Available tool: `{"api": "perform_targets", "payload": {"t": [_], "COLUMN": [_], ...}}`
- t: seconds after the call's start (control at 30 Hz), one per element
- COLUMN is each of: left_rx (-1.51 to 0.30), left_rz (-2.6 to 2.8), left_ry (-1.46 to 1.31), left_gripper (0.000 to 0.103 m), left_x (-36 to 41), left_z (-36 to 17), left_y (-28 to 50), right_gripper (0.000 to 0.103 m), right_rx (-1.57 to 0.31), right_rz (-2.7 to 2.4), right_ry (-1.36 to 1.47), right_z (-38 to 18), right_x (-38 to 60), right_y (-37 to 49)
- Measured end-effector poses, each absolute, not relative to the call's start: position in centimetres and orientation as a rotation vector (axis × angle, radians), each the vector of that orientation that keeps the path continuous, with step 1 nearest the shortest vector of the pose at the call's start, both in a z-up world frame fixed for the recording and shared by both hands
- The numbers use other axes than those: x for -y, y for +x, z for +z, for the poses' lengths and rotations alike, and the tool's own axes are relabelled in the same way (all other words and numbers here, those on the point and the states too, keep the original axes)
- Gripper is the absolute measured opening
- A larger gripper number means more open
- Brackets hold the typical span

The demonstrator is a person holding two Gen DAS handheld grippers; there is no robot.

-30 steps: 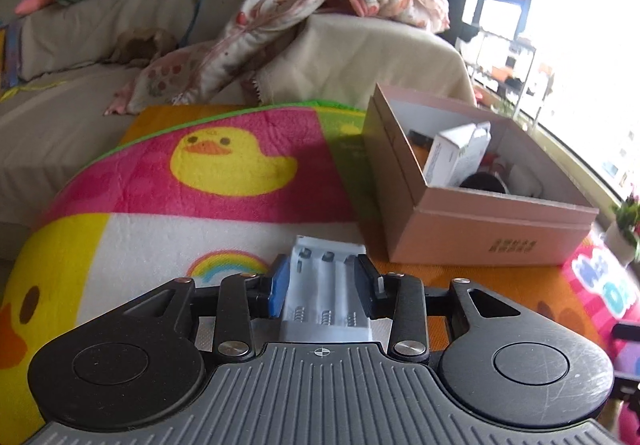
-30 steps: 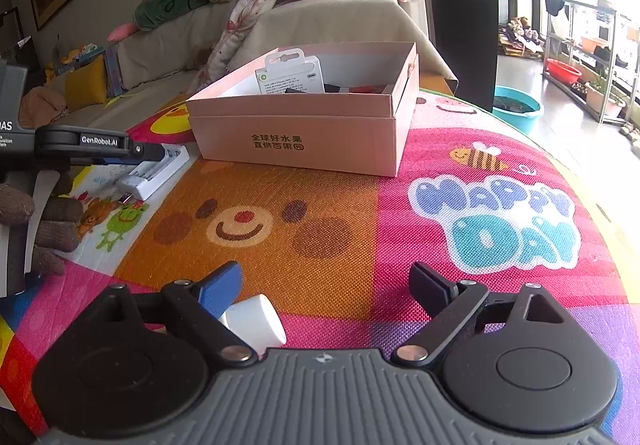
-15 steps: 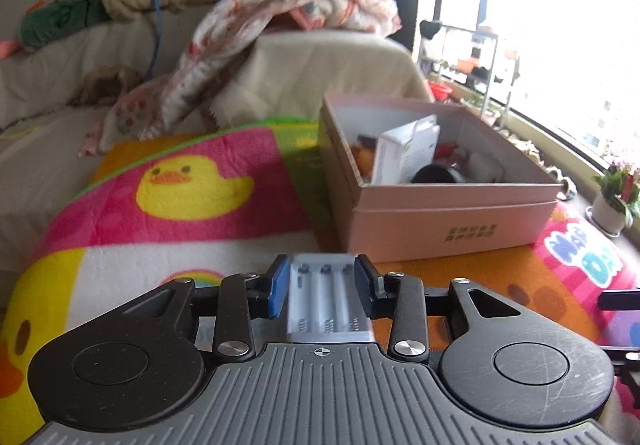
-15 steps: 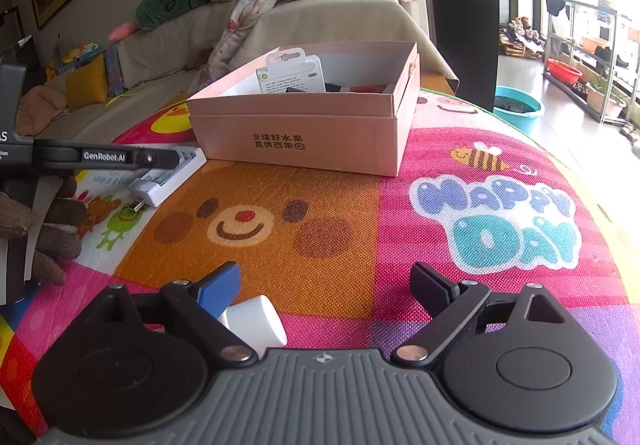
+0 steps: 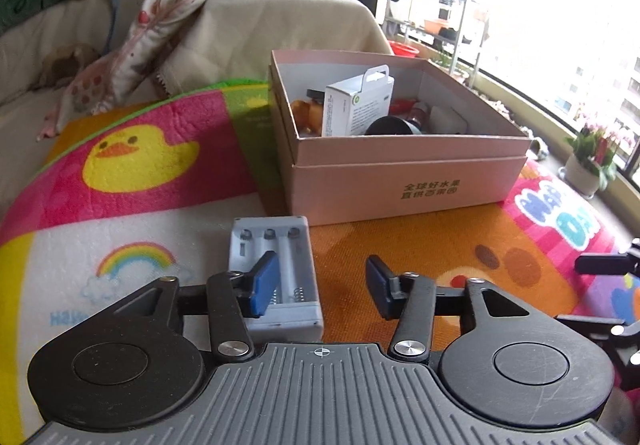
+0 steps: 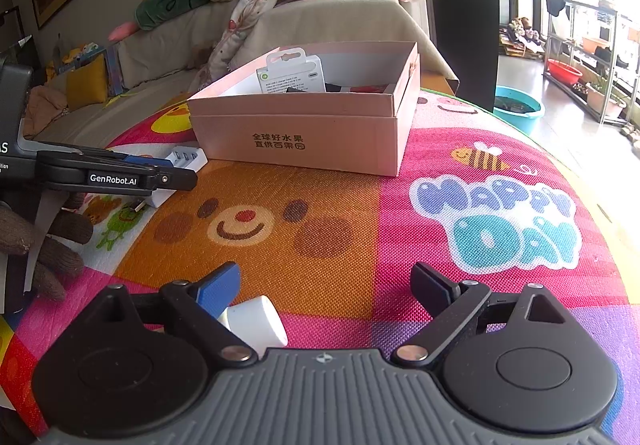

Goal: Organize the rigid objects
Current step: 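Lift the battery charger with the left gripper while the right lifts the white cylinder, then grasp the cream lotion tube with the right gripper while the left holds the charger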

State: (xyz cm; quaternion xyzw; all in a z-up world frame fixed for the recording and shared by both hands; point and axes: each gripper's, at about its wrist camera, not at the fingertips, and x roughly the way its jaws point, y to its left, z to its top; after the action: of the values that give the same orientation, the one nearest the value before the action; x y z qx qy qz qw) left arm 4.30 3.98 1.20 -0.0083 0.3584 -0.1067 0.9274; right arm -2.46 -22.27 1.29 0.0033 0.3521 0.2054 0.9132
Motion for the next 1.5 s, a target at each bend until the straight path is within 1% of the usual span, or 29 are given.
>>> {"api": "perform_targets", "payload": {"t": [0.07,0.2,0.3,0.37,0.43,0.53,0.63,0.83,0.9,1.1,1.27,1.4,1.5], "left_rx": [-0.733,-0.701,-0.591,-0.631,-0.691,-0.699,-0.734,-0.719,-0.692,-0.703,-0.660,-0.650,-0.642], "left_rz": [-0.231,-0.230,-0.091,-0.074,-0.102,-0.115,-0.127,-0.158,-0.156,-0.216,-0.208,-0.179,-0.178], "left_ry": [-0.040,-0.059,0.121,0.147,0.076,-0.008,-0.013,0.088,0.138,0.062,-0.008,-0.079,-0.074], "left_gripper": [0.059,0.057,0.055,0.055,0.057,0.056,0.056,0.056,0.053,0.053,0.053,0.053,0.053], "left_x": [-4.2,-4.5,-3.8,-3.9,-4.6,-5.1,-4.6,-3.1,-2.5,-2.8,-3.4,-4.3,-4.3], "left_z": [1.2,1.8,2.6,2.3,1.7,1.5,0.9,0.6,0.4,0.6,0.1,-0.1,-0.1], "left_y": [4.3,3.8,2.5,3.0,3.9,4.4,5.0,4.4,4.0,0.2,-4.1,-4.2,-4.3], "right_gripper": [0.092,0.092,0.092,0.093,0.093,0.093,0.093,0.093,0.093,0.093,0.094,0.094,0.094], "right_rx": [-0.725,-0.725,-0.726,-0.725,-0.725,-0.726,-0.726,-0.727,-0.727,-0.716,-0.729,-0.774,-0.752], "right_rz": [0.423,0.423,0.423,0.423,0.423,0.423,0.424,0.426,0.426,0.456,0.655,0.741,0.717], "right_ry": [0.007,0.006,0.007,0.006,0.006,0.007,0.004,0.007,0.006,0.001,-0.157,-0.295,-0.441], "right_z": [1.3,1.3,1.3,1.3,1.3,1.3,1.3,1.3,1.3,2.6,4.4,3.7,3.1], "right_x": [22.3,22.3,22.3,22.3,22.3,22.3,22.3,22.3,22.3,22.9,20.5,16.6,14.8], "right_y": [-2.5,-2.5,-2.5,-2.5,-2.5,-2.5,-2.5,-2.5,-2.5,-3.4,-6.9,-8.2,-9.0]}}
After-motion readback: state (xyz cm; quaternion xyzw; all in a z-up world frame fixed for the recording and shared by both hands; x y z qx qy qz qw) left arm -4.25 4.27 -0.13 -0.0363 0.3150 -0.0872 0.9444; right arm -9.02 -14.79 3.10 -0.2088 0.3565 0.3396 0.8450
